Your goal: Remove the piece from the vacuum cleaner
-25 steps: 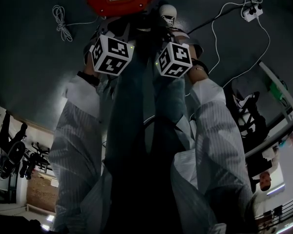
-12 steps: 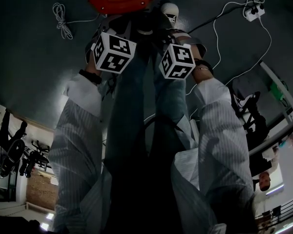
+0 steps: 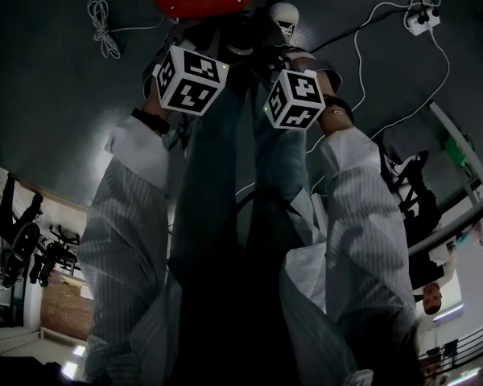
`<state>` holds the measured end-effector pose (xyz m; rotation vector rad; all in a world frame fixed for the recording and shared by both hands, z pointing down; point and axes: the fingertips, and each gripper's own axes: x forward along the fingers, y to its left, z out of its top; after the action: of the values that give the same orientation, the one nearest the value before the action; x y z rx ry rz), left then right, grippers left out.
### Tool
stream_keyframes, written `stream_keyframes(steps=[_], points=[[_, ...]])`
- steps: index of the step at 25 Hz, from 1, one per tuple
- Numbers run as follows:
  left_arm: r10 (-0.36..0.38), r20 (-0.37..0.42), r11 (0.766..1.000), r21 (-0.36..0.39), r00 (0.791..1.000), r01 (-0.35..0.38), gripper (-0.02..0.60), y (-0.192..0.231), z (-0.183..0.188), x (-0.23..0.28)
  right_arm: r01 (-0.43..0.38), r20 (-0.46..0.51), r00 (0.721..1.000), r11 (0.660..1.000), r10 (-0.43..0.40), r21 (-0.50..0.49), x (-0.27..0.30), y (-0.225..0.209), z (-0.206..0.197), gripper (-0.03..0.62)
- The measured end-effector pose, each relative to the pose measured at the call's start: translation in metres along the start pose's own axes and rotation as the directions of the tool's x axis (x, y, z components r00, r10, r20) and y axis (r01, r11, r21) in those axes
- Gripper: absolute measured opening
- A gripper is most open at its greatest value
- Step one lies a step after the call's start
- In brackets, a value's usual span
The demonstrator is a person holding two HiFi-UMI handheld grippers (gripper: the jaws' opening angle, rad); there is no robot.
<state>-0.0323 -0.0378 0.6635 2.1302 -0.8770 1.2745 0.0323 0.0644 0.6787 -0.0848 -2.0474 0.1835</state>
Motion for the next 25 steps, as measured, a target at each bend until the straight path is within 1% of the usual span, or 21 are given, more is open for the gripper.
stream_keyframes(steps=[10, 17, 21, 23, 25], points=[[-0.009, -0.012, 1.000, -0.002, 1.000, 0.009, 0.057, 0.004, -0.002, -0.002, -0.031, 0.005, 1.000, 0.999, 0.031, -0.012, 0.001, 0.002, 0.006, 0.038], [-0.014, -0.022, 1.000, 0.003, 1.000, 0.014, 0.057, 0.003, -0.003, 0.002, -0.071, 0.000, 0.997, 0.997, 0.071, -0.027, 0.002, 0.008, 0.003, 0.038], [-0.017, -0.027, 1.000, 0.004, 0.999, 0.017, 0.057, 0.003, -0.004, 0.004, -0.086, 0.001, 0.996, 0.996, 0.086, -0.016, 0.004, 0.010, 0.003, 0.040], [-0.022, -0.031, 1.000, 0.000, 0.999, 0.022, 0.057, 0.003, -0.004, 0.004, -0.111, -0.005, 0.994, 0.993, 0.111, -0.025, 0.005, 0.015, 0.002, 0.040], [-0.025, -0.034, 1.000, 0.002, 0.999, 0.025, 0.057, 0.001, -0.005, 0.005, -0.163, -0.025, 0.986, 0.985, 0.162, -0.062, 0.008, 0.032, -0.004, 0.039]])
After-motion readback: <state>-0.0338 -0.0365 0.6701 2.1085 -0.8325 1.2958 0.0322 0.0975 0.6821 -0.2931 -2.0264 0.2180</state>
